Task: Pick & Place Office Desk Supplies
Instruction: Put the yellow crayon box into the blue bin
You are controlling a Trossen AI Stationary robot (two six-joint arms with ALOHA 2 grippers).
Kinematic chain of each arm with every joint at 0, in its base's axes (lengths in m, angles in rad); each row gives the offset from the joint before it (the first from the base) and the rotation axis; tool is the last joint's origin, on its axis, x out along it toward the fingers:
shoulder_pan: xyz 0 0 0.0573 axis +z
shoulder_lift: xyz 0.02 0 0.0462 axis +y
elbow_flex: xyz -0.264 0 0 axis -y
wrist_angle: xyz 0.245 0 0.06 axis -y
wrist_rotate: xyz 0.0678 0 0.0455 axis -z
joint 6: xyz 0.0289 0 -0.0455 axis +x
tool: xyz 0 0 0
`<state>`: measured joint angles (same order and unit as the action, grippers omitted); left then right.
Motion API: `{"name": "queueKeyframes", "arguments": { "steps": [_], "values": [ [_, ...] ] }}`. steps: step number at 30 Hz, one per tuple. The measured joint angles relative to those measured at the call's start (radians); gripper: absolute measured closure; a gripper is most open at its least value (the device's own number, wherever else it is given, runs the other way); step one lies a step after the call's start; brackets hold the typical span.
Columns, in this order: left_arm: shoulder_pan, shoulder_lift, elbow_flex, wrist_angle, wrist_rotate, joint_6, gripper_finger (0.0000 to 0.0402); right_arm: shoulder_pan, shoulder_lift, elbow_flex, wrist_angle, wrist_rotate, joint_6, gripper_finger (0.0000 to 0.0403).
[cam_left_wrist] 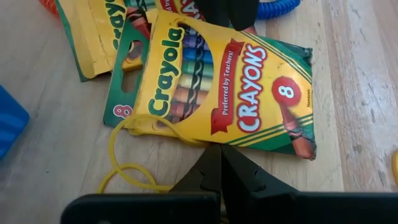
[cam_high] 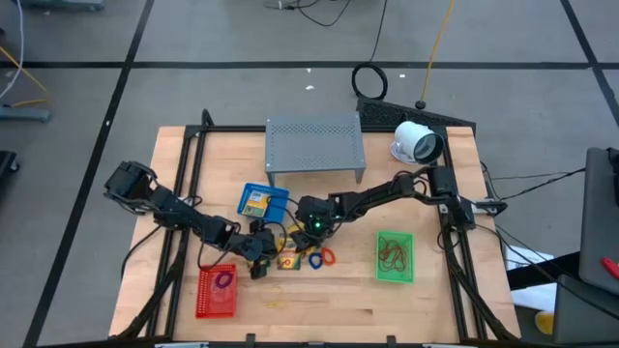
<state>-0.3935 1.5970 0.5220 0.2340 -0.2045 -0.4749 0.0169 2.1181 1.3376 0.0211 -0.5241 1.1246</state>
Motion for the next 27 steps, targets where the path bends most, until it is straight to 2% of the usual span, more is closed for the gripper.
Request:
{"name": "queueKeyframes", "arguments": {
  "steps": [20, 27],
  "values": [
    [0.000, 0.000, 0.000, 0.001, 0.017, -0.002, 0.0401, -0.010, -0.003, 0.000, -0.081, 0.055, -0.048, 0.0298],
    [-0.001, 0.000, 0.000, 0.005, 0.019, -0.002, 0.0401, -0.010, -0.005, 0.000, -0.080, 0.137, -0.044, 0.0298]
  ]
}}
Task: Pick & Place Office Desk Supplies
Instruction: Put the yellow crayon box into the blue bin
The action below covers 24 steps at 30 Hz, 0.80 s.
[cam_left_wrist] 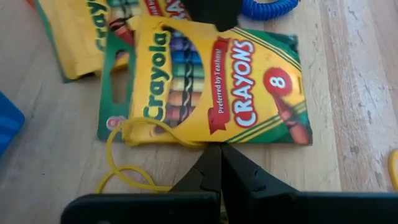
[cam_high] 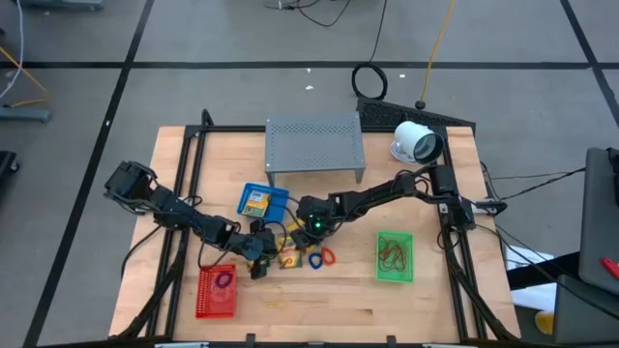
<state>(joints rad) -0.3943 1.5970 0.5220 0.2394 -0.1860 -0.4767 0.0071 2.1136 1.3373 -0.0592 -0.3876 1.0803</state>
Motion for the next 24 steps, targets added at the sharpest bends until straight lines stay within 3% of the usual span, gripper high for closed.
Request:
{"name": "queueKeyframes", "arguments": {
  "steps": [18, 24],
  "values": [
    [-0.001, 0.001, 0.029, 0.010, 0.016, 0.033, 0.0401, 0.020, 0.006, -0.004, 0.210, 0.072, 0.059, 0.0299],
    [-0.001, 0.001, 0.029, -0.020, 0.016, 0.028, 0.0401, 0.032, 0.006, -0.004, 0.211, 0.060, 0.059, 0.0332]
  ]
}}
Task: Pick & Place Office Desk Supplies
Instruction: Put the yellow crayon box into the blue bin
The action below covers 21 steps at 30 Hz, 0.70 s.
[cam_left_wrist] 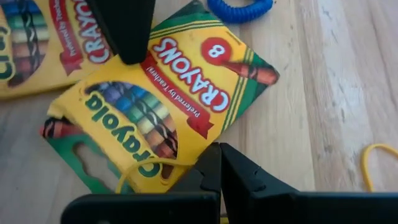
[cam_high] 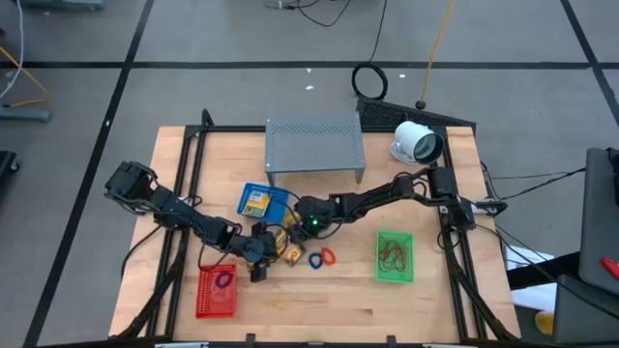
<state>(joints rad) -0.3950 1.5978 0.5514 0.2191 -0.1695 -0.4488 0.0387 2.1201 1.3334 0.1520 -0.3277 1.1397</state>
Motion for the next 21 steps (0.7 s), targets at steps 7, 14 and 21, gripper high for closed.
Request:
{"name": "queueKeyframes", "arguments": {
  "steps": [7, 14, 21],
  "values": [
    [0.000, 0.000, 0.000, -0.023, 0.000, -0.008, 0.0401, 0.005, 0.000, -0.002, 0.015, -0.040, -0.001, 0.0396],
    [-0.001, -0.003, 0.000, -0.040, 0.015, -0.023, 0.0396, 0.007, 0.000, -0.002, 0.029, -0.089, -0.022, 0.0401],
    [0.001, -0.010, 0.000, -0.044, 0.059, -0.023, 0.0389, 0.009, 0.000, 0.000, 0.030, -0.100, -0.072, 0.0402]
  ]
}}
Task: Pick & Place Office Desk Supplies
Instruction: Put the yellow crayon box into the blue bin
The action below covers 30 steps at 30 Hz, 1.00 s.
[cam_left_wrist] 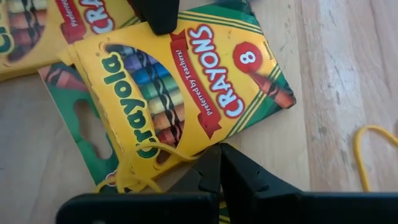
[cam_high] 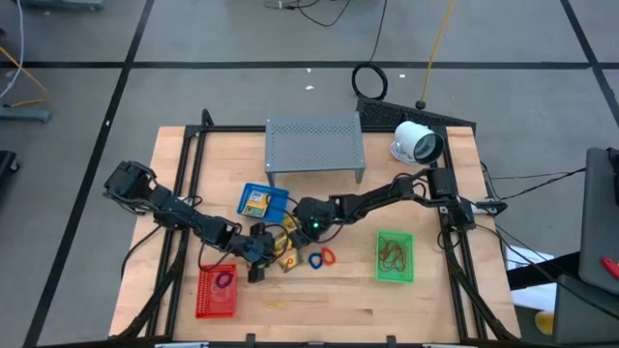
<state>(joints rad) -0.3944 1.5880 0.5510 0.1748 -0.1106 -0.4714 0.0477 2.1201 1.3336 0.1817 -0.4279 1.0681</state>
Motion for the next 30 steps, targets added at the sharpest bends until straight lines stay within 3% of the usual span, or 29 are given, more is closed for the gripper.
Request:
{"name": "queueKeyframes", "arguments": {
  "steps": [7, 12, 18, 30],
  "values": [
    [-0.013, -0.030, 0.000, 0.001, 0.017, 0.026, 0.0383, 0.003, -0.001, 0.001, -0.014, -0.034, -0.047, 0.0403],
    [-0.015, -0.071, -0.001, -0.004, 0.011, 0.029, 0.0355, 0.003, -0.012, 0.001, -0.056, -0.033, -0.089, 0.0403],
    [-0.013, -0.132, 0.000, -0.064, -0.007, 0.028, 0.0321, 0.001, -0.088, 0.002, -0.163, 0.023, -0.193, 0.0402],
    [-0.013, -0.250, 0.001, -0.128, 0.017, 0.020, 0.0318, 0.017, -0.253, 0.003, -0.299, 0.173, -0.307, 0.0402]
  ]
}}
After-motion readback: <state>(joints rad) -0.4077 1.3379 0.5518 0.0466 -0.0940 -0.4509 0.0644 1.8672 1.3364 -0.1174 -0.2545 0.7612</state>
